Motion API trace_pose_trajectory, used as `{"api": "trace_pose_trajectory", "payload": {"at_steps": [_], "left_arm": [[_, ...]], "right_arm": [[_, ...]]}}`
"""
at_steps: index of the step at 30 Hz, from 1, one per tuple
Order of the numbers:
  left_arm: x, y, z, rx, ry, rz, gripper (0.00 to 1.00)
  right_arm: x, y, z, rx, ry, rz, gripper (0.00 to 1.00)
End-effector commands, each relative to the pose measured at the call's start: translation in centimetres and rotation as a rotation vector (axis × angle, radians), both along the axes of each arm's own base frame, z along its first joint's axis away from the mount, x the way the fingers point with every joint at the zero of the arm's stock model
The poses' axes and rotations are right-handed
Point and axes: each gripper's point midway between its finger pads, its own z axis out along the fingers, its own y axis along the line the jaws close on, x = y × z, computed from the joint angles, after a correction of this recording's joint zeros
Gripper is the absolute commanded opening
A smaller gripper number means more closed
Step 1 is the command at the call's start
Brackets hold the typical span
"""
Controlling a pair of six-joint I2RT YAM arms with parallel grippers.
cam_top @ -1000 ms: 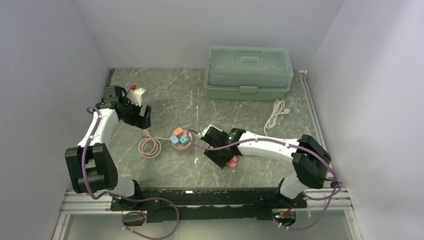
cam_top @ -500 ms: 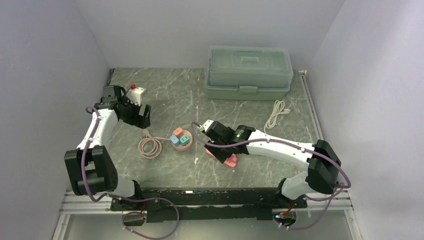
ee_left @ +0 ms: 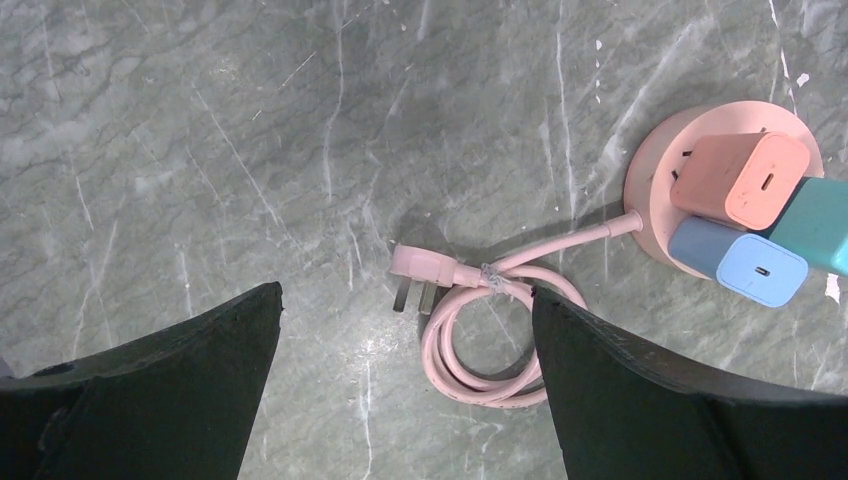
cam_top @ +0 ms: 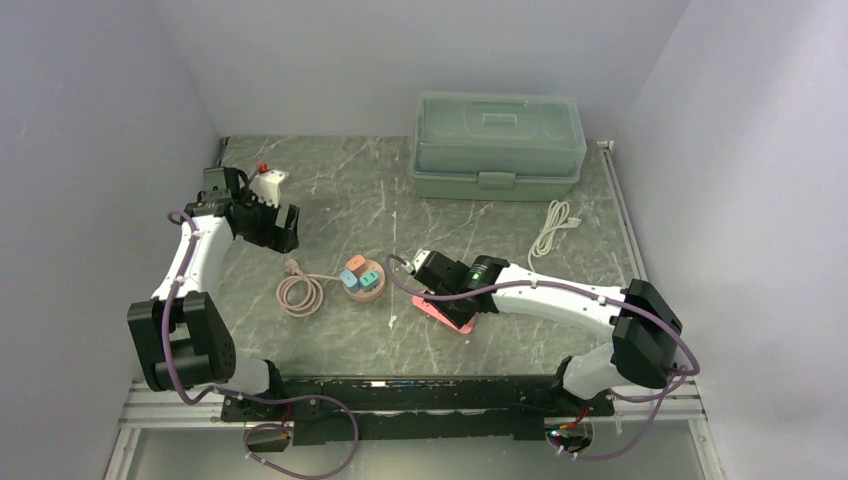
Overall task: Insert the plug
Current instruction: Press the plug into the socket.
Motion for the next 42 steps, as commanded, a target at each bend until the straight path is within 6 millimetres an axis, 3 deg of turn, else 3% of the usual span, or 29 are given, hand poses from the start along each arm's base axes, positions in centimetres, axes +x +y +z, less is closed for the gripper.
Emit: {"api": "trace_pose_trajectory", "payload": {"at_steps": [1,10,12,37,38,39,40,42], "left_arm": [[0.9,0.3,2.4,0.008,-0.068,-0.009,1.0],[1.2,0.4,2.7,0.002,-0.072,-0.008,1.0],[1.2,0.5,2.6,0.0,-0.069,-0.007,1.0],[1.7,1.6,2.8,-0.031,-0.071,0.017,1.0],[1.7,1.7,2.8,-0.033,-0.068,0.018,1.0],[1.7,1.6,2.8,-0.036,-0.067,0.017,1.0],[1.7,1.6,2.7,-0.036,-0.066,0.019,1.0],[1.7,1.6,2.7,-0.034,-0.064,0.021,1.0]], "right_arm": [[0.4,-0.2,0.3,-0.004,-0.035,-0.003,0.3],[0.7,-0.4,-0.2,-0.042,-0.038,0.026,0.03],[0.6,-0.5,-0.5,-0.052,-0.034,0.032,0.01],[-0.6,-1.5,-2.9,-0.112,0.017,0.041,0.0],[-0.6,-1.4,-2.8,-0.105,0.014,0.035,0.01],[-0.4,-1.3,-2.7,-0.097,0.005,0.028,0.11],[-0.1,-1.1,-2.2,-0.086,-0.014,0.017,0.28],[0.8,-0.3,-1.0,-0.05,-0.059,0.003,0.52]]}}
